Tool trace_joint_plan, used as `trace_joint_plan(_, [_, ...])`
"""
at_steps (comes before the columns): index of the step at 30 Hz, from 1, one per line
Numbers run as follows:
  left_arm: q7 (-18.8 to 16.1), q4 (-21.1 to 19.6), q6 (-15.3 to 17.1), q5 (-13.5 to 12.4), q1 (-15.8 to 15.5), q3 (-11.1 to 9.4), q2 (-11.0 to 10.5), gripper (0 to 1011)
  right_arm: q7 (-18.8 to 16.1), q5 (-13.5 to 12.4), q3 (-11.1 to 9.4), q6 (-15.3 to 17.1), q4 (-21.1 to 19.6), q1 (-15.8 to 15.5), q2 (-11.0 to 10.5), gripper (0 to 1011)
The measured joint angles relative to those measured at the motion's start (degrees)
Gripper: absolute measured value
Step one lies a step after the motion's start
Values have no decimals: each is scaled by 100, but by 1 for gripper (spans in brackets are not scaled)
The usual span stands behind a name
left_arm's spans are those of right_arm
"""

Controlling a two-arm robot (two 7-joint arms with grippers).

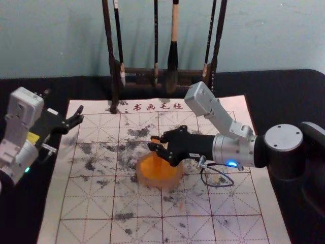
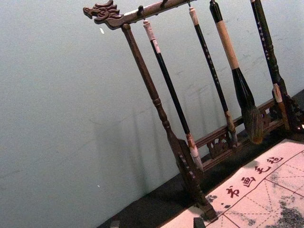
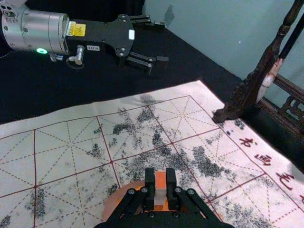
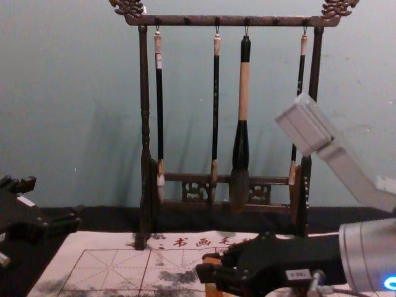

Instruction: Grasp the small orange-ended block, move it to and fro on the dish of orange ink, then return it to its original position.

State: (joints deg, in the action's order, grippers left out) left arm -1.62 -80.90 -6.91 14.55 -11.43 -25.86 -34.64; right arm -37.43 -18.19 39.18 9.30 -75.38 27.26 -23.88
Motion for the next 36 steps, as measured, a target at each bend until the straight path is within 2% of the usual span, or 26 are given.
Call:
trace_joint_plan(16, [0, 0, 0, 0, 0, 0, 0, 1001, 4, -1, -55, 10, -60, -61, -55, 132])
trace_joint_plan(22, [0, 0, 0, 0, 0, 0, 0, 1001, 54, -92, -158, 36, -184, -126, -95, 132])
trace_joint_plan(25, [0, 0, 0, 0, -1, 0, 0, 1001, 201, -279, -354, 88, -414, -271, -143, 132])
trace_joint_plan(26, [0, 0, 0, 0, 0, 0, 0, 1001, 201, -279, -354, 88, -414, -271, -143, 132])
trace_joint_plan(28, [0, 0, 0, 0, 0, 0, 0, 1001, 349, -476, -545, 153, -643, -421, -188, 132])
trace_joint_plan(36, [0, 0, 0, 0, 0, 0, 0, 1001, 824, -1003, -1071, 317, -1300, -837, -309, 132])
